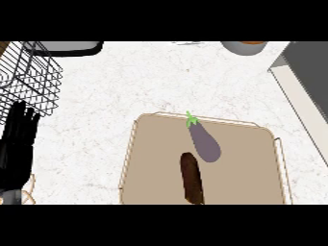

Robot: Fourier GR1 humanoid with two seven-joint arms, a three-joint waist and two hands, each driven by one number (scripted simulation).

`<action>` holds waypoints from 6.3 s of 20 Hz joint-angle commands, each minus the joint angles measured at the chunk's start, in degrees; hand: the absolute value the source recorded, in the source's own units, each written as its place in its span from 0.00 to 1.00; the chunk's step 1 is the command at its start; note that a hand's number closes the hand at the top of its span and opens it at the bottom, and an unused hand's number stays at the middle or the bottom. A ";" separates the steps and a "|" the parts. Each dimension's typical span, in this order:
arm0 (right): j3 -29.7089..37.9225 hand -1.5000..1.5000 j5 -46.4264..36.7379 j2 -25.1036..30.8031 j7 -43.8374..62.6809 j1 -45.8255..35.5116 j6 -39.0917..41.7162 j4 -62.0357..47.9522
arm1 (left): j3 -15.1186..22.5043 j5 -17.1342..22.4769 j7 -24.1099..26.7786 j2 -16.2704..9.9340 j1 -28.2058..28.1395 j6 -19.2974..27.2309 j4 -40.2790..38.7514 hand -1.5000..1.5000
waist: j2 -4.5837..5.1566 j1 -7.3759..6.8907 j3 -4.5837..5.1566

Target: Pick the sweet potato from the tray and place it in the tiered shelf

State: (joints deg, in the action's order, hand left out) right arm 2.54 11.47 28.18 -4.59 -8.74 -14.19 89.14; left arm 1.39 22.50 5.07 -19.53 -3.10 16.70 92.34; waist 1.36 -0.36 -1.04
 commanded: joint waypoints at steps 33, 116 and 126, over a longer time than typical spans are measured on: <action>-51.97 0.00 -22.17 -0.78 76.13 -38.79 35.64 21.19 | 4.34 -3.90 -15.41 -5.22 18.03 -7.64 -7.62 0.50 | -1.92 -0.34 1.35; -47.74 1.00 -64.54 -28.12 66.08 -13.89 8.68 16.91 | -1.48 -9.70 -16.80 0.50 17.67 -10.94 -6.98 0.50 | -1.91 0.87 1.00; -40.41 1.00 -76.22 -28.15 77.92 -20.75 18.28 35.08 | -0.91 -10.22 -16.32 1.69 15.75 -12.02 -6.09 0.50 | -1.71 0.82 1.10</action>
State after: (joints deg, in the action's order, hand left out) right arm -39.69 -61.97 0.49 62.35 -25.75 -1.17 117.85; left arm 0.12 12.52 -11.66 -18.49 13.00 5.20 86.40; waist -0.42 0.54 0.03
